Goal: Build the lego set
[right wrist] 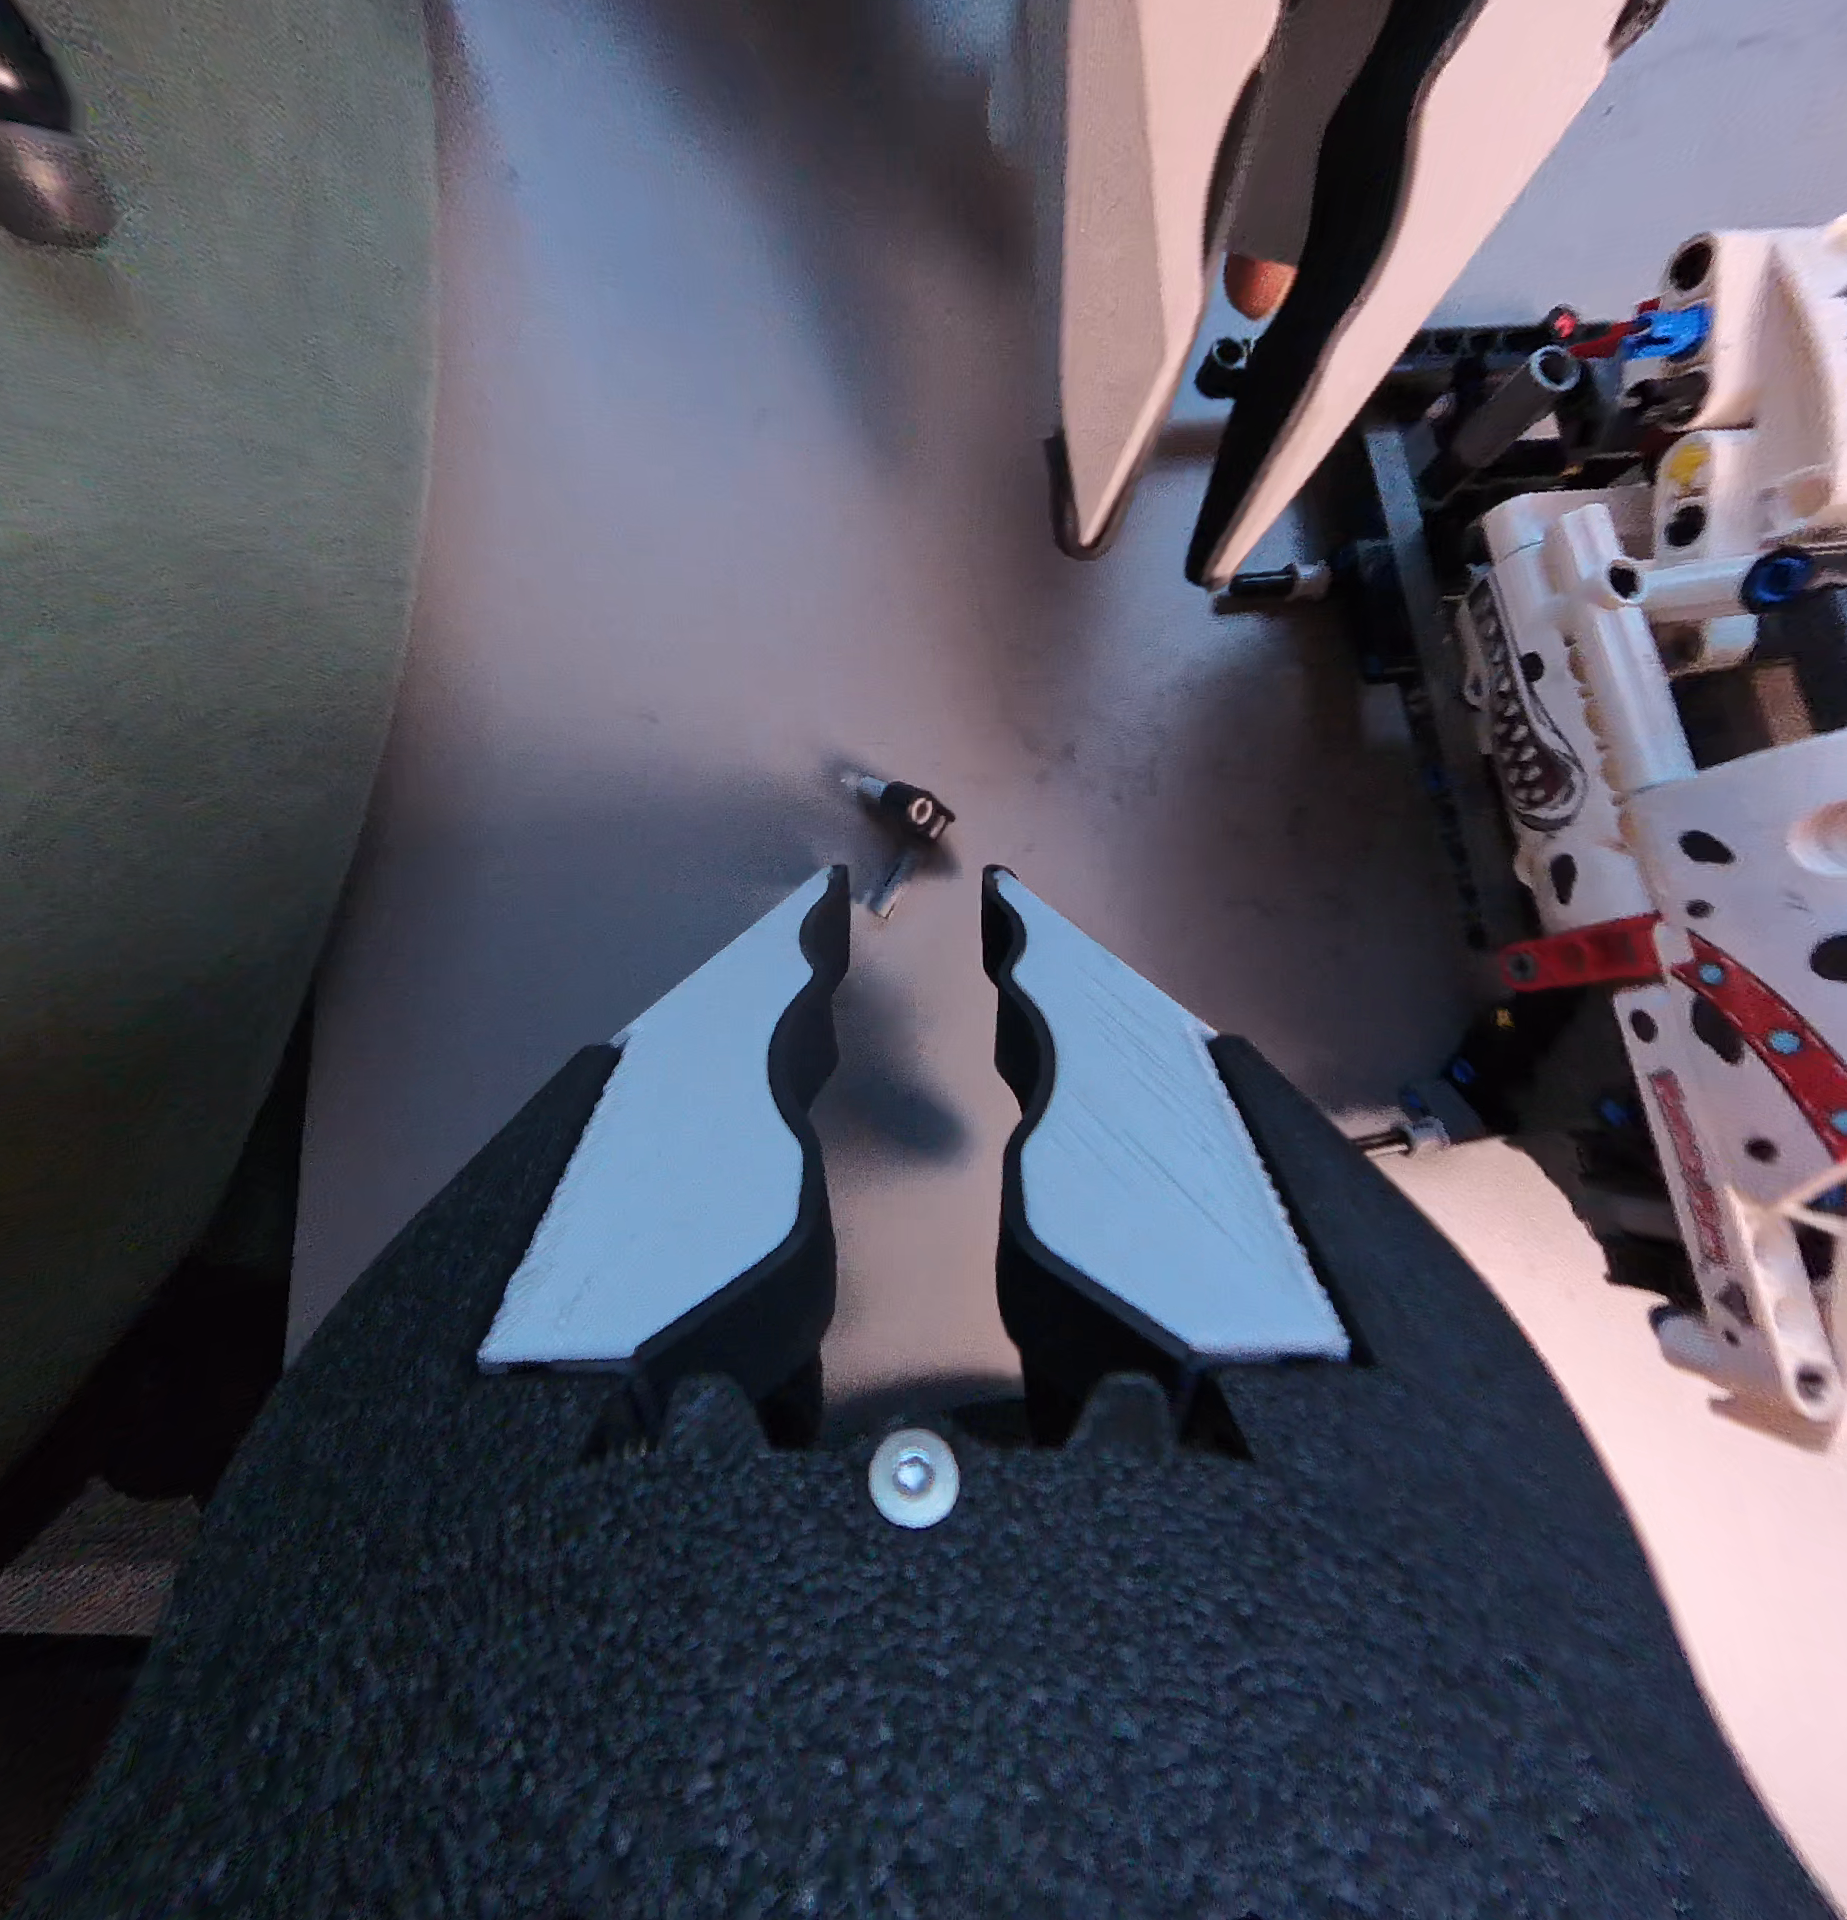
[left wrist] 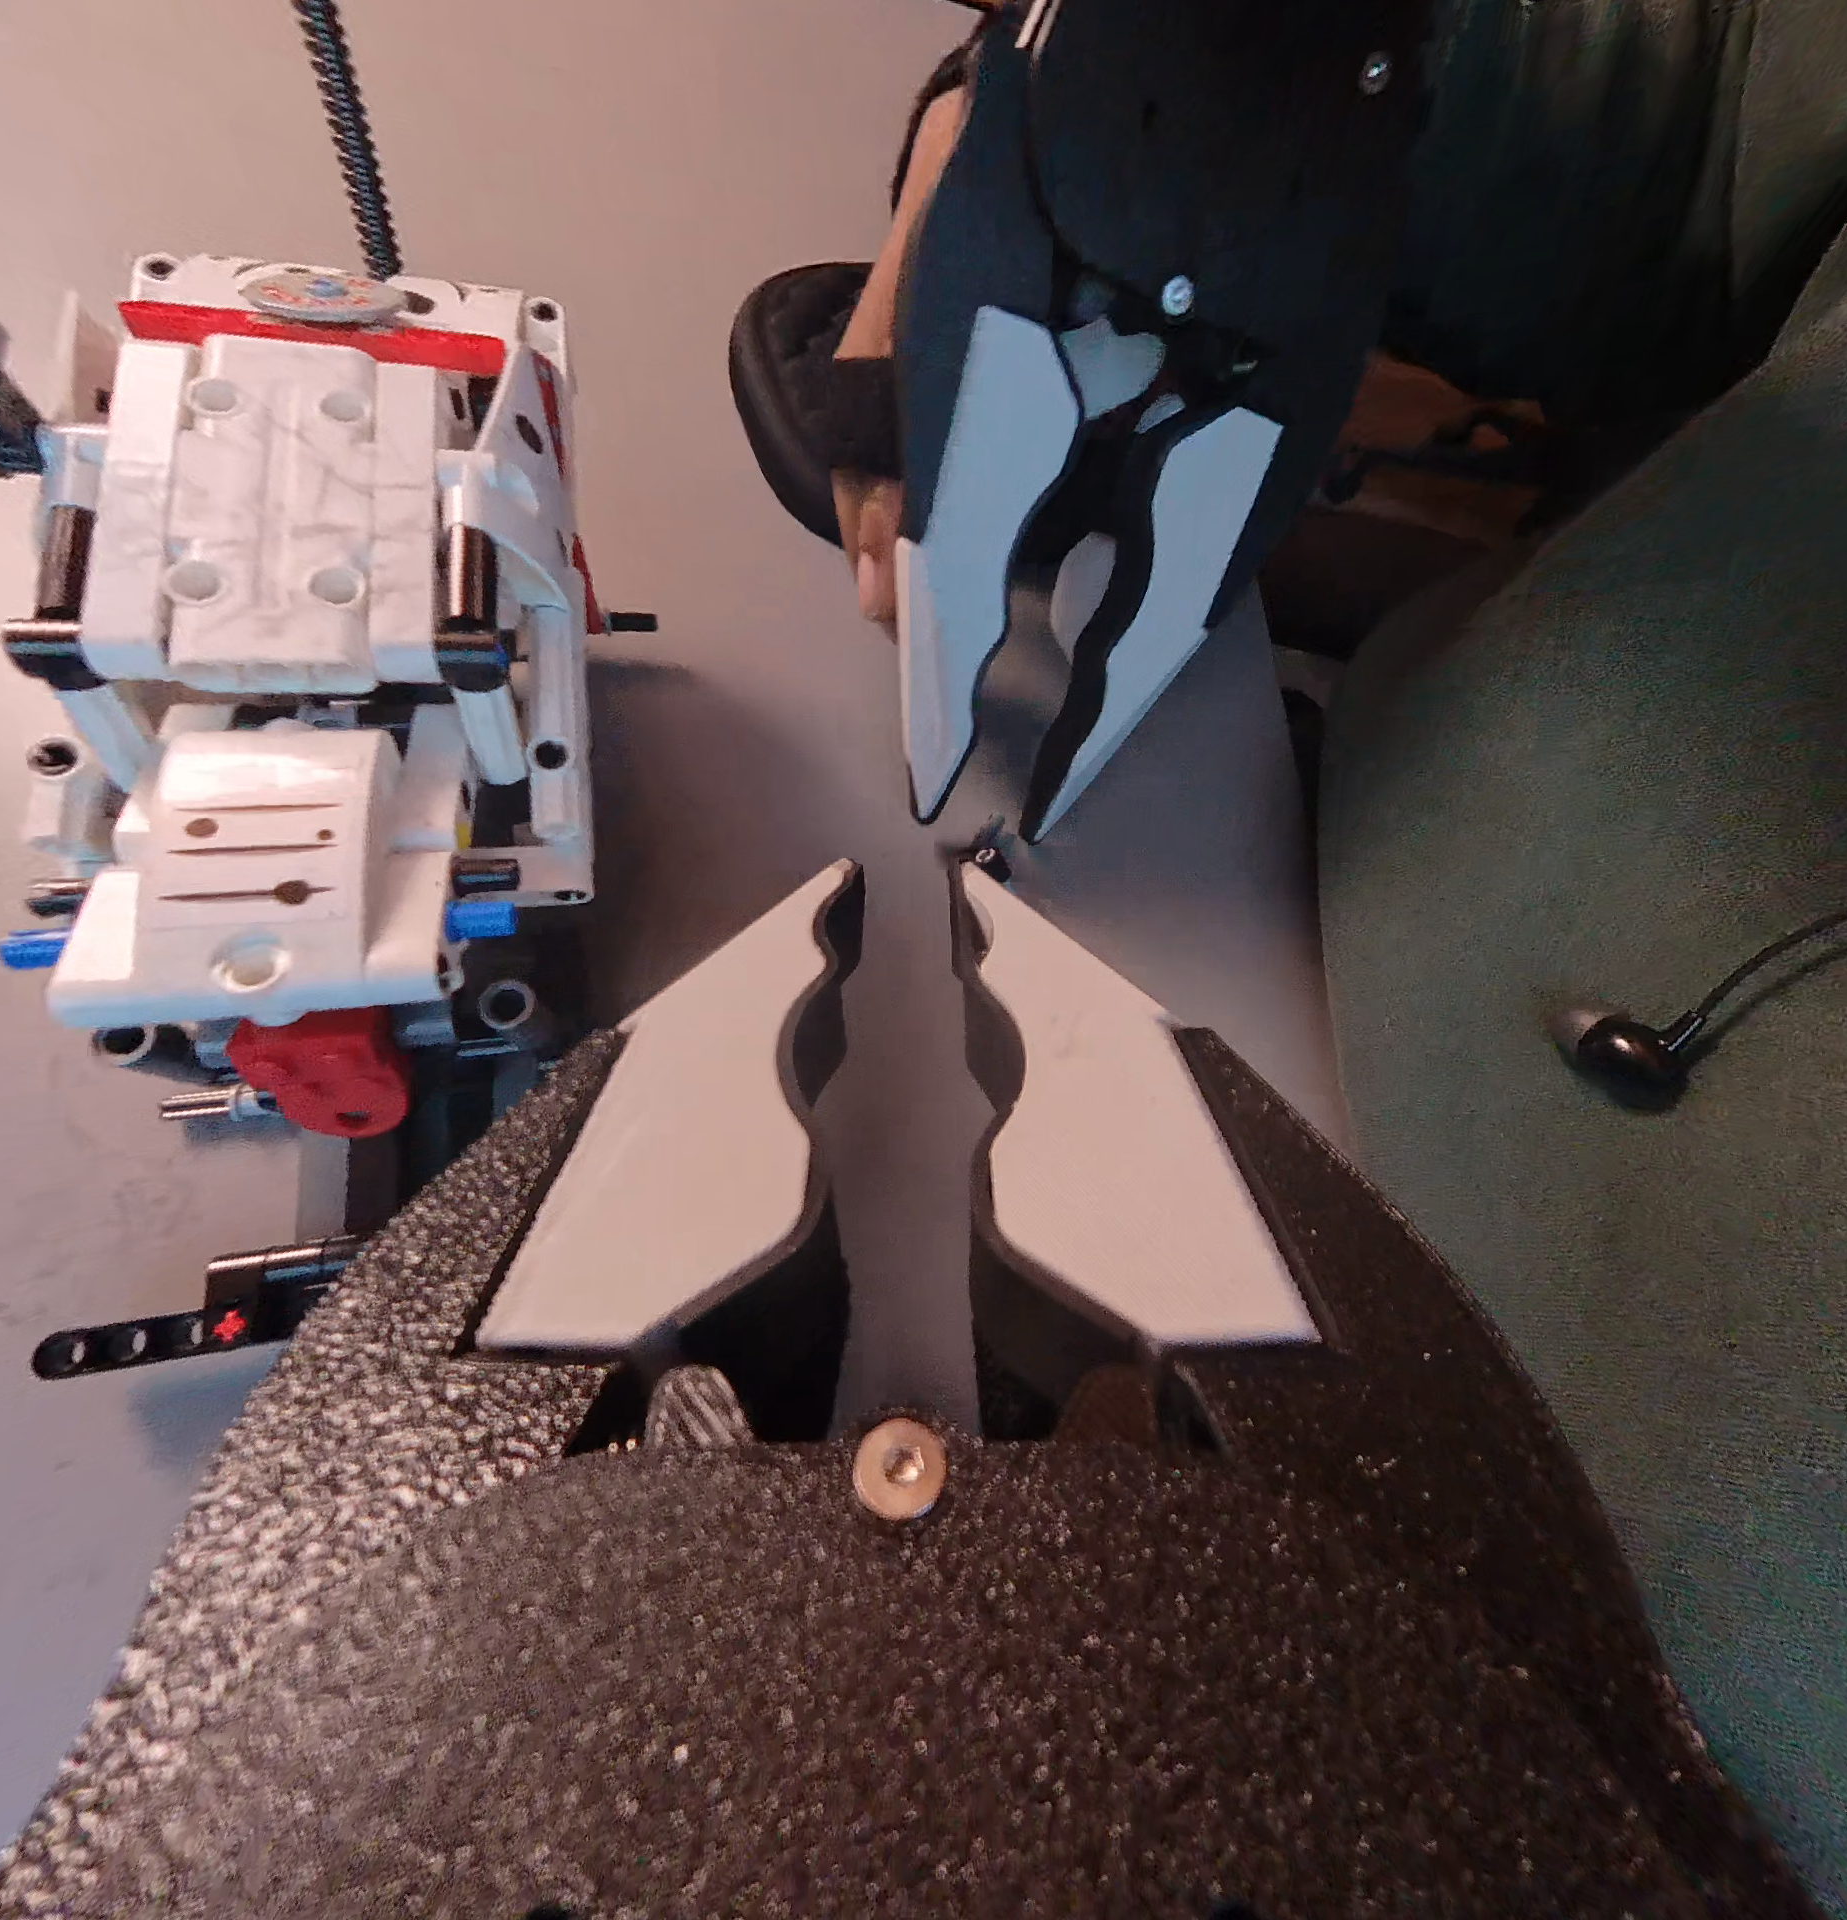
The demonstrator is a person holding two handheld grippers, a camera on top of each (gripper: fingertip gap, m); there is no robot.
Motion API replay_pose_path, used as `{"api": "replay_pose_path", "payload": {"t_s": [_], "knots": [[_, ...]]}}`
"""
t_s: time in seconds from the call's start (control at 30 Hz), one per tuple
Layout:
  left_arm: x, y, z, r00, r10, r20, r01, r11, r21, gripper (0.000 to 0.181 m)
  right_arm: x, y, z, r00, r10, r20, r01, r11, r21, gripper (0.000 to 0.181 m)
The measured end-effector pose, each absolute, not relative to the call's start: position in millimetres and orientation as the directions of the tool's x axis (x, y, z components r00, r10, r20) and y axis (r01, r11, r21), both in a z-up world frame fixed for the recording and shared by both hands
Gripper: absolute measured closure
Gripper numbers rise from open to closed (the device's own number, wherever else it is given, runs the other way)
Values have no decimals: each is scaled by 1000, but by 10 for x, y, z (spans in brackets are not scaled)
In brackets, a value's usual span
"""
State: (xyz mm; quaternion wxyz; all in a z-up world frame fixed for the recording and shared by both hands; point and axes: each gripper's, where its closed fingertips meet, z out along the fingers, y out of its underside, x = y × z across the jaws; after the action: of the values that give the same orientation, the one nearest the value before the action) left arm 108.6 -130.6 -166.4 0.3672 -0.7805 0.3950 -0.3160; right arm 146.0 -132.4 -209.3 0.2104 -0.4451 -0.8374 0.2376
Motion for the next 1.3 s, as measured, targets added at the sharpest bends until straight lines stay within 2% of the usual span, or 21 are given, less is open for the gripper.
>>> {"api": "replay_pose_path", "payload": {"t_s": [0.07,0.1,0.17,0.23,0.37,0.43,0.6,0.67,0.73,0.87,0.97,1.07,1.17,1.3], "knots": [[1131,-1340,-1683,485,-851,201,-395,-418,-818,165,1384,-1343,-2088,-521,849,92,649,464,-603,165],[1144,-1358,-1697,487,-850,202,-396,-421,-816,165,1367,-1335,-2087,-521,850,79,653,456,-605,178],[1150,-1388,-1716,500,-843,199,-389,-424,-818,165,1377,-1334,-2086,-529,846,60,656,453,-604,180],[1148,-1390,-1700,530,-826,190,-368,-426,-827,164,1326,-1249,-2037,-490,864,117,642,449,-622,181],[1188,-1351,-1587,576,-793,200,-285,-424,-860,159,1176,-1289,-1673,-402,894,197,502,395,-769,181],[1220,-1333,-1541,570,-780,258,-223,-450,-865,158,1141,-1284,-1535,-358,901,245,445,395,-803,181],[1134,-1283,-1634,604,-756,253,-244,-478,-844,159,1300,-1227,-1751,-348,909,230,560,399,-727,181],[1125,-1293,-1647,609,-753,250,-248,-480,-842,159,1341,-1259,-1856,-351,919,181,610,371,-701,165],[1124,-1297,-1667,617,-750,239,-260,-480,-838,159,1330,-1266,-1942,-342,926,158,644,354,-678,162],[1139,-1300,-1676,626,-748,221,-275,-477,-834,159,1302,-1213,-2106,-326,937,126,716,332,-614,171],[1133,-1319,-1673,629,-741,235,-265,-488,-832,158,1281,-1228,-2080,-361,922,137,697,365,-617,175],[1142,-1335,-1594,611,-725,317,-180,-518,-837,157,1268,-1305,-1829,-446,873,200,572,449,-686,175],[1174,-1312,-1399,535,-690,488,6,-574,-818,155,1268,-1417,-1419,-505,811,295,396,521,-756,175],[1265,-1366,-956,214,-676,705,256,-658,-708,158,1272,-1379,-1125,-515,758,401,323,604,-729,175]]}}
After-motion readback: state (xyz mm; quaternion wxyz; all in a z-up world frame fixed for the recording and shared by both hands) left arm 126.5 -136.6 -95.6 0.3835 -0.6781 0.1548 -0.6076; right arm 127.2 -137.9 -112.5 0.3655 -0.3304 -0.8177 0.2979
